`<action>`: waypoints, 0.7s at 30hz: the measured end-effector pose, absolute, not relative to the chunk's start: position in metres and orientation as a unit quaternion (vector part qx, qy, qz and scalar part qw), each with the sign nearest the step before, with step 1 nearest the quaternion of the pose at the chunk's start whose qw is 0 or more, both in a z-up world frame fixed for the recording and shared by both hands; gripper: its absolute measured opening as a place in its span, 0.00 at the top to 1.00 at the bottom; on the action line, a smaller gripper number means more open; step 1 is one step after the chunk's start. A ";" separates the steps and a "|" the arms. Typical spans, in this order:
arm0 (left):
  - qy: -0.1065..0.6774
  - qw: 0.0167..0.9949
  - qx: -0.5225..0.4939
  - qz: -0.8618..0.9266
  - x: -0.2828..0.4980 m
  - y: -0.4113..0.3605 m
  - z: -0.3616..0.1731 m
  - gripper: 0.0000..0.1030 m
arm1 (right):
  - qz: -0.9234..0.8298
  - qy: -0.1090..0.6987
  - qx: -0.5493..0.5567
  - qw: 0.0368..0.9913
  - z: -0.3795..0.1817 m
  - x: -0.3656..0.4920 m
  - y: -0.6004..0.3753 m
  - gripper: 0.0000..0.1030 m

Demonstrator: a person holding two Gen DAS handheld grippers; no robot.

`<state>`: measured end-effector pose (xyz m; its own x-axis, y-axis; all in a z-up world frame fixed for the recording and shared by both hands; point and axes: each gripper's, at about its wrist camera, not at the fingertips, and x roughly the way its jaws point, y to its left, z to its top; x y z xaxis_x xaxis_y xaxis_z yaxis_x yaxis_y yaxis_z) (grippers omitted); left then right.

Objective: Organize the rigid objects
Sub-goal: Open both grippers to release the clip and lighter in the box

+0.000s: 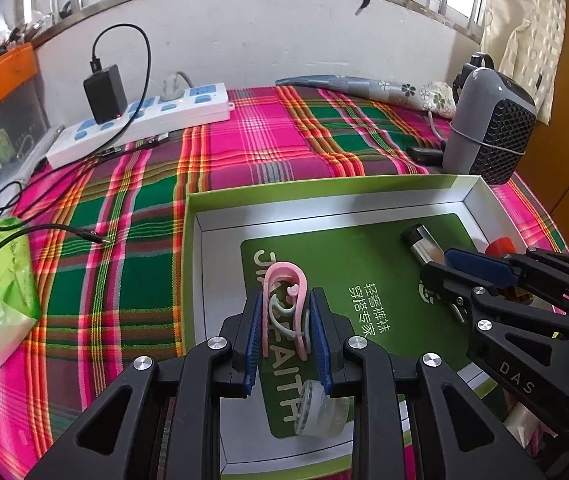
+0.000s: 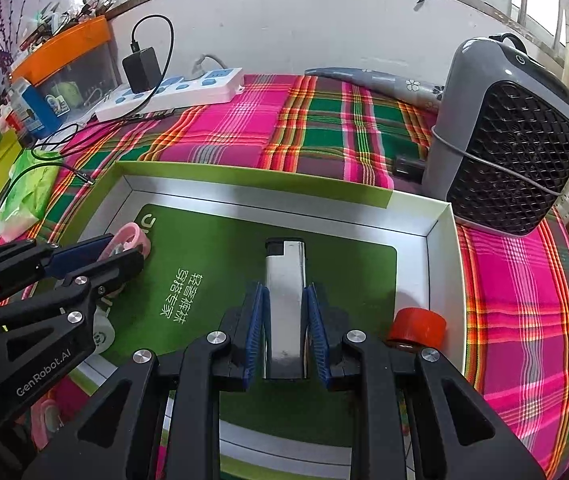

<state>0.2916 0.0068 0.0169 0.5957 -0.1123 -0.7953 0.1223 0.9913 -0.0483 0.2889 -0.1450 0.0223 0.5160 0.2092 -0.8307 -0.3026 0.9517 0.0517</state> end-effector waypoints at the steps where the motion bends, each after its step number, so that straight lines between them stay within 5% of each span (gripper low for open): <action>1: 0.445 0.893 0.007 -0.065 0.291 0.007 0.017 0.78 | 0.147 0.469 -0.050 0.869 0.023 0.289 -0.145 0.76; 21: 0.406 0.912 -0.008 -0.063 0.240 0.008 0.058 0.67 | 0.143 0.420 -0.042 0.895 0.060 0.248 -0.148 0.67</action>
